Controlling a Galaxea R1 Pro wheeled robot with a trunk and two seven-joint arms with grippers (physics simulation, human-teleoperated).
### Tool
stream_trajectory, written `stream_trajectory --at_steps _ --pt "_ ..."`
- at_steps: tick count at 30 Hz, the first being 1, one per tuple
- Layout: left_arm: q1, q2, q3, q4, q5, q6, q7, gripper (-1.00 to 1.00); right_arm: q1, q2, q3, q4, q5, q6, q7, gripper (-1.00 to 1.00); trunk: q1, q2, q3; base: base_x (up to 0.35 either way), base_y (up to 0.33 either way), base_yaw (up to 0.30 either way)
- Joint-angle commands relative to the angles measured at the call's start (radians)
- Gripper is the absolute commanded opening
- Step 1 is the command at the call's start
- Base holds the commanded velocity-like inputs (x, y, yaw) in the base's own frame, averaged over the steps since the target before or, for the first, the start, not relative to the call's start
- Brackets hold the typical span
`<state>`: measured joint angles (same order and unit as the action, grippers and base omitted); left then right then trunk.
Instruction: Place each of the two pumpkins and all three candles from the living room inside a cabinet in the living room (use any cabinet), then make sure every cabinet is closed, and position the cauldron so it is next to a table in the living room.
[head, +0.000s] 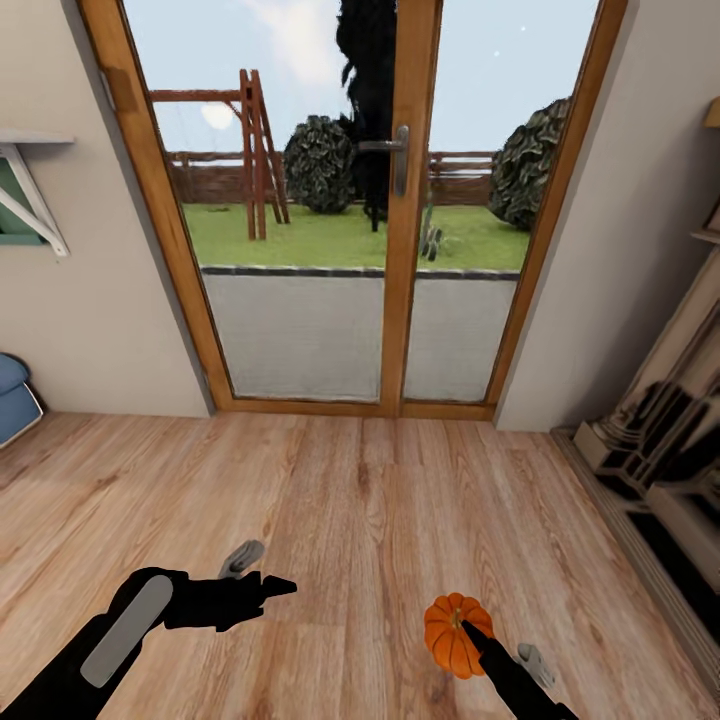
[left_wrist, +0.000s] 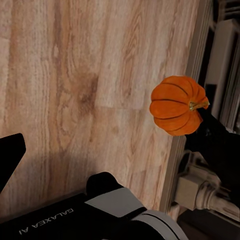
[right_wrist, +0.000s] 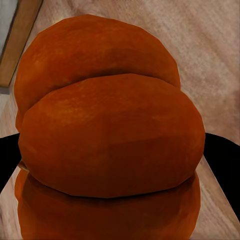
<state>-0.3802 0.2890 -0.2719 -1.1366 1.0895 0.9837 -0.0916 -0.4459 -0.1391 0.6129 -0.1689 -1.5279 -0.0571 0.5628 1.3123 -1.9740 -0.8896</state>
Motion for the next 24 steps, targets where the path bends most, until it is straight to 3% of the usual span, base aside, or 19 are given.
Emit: stream_trajectory --at_steps 1,11,24 --pt "-0.001 0.001 -0.001 0.000 -0.010 0.001 -0.010 1.00 -0.001 0.000 0.008 0.000 -0.006 -0.006 0.000 -1.00 -0.004 0.007 0.001 0.000 0.000 -0.056" --pt "-0.001 0.000 -0.004 0.000 -0.011 0.001 -0.008 1.00 -0.001 0.000 0.008 0.004 -0.006 -0.012 0.000 -1.00 -0.042 0.077 0.025 0.000 0.000 -0.037" --pt "0.000 -0.001 -0.004 0.000 -0.011 -0.002 -0.009 1.00 -0.001 0.000 0.008 0.007 -0.006 -0.012 0.000 -1.00 -0.092 0.168 0.085 0.000 0.000 0.000"
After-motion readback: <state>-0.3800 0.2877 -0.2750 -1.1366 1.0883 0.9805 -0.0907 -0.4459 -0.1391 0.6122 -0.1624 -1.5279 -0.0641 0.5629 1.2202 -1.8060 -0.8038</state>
